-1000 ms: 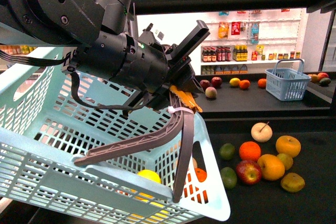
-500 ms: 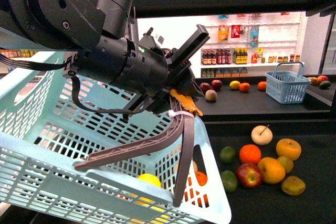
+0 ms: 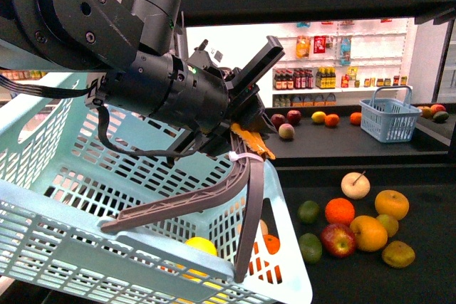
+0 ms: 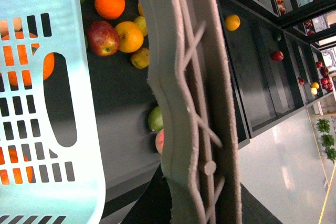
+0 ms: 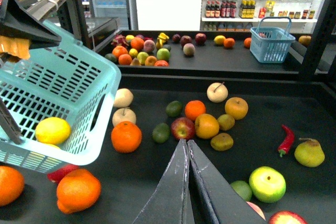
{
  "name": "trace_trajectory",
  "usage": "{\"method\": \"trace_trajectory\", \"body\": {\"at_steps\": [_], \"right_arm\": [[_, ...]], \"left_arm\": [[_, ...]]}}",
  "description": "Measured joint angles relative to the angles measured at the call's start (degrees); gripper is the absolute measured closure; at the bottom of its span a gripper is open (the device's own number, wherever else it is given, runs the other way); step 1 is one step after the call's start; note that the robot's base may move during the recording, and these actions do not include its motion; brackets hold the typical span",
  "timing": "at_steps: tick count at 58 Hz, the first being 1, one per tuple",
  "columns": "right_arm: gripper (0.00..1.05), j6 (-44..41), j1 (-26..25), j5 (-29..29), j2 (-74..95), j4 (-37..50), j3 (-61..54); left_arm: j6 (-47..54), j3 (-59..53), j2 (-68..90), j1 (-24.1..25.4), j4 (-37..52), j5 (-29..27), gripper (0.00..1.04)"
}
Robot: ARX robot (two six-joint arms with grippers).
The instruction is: Pick lemon from shelf
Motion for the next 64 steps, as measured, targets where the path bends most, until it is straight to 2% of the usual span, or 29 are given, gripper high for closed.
{"method": "trace_trajectory", "body": {"at_steps": [34,64], "right_arm": [[1.02,-0.02,-0.13,-0.13,-3.15,0.48,-2.84],[0.16,-0.02,-0.13,-0.13,-3.15,0.48,-2.84]], "left_arm": [[0.02,0.00,0.00,0.00,0.00,-0.02,0.96],[0.02,0.00,0.00,0.00,0.00,-0.02,0.96]]}}
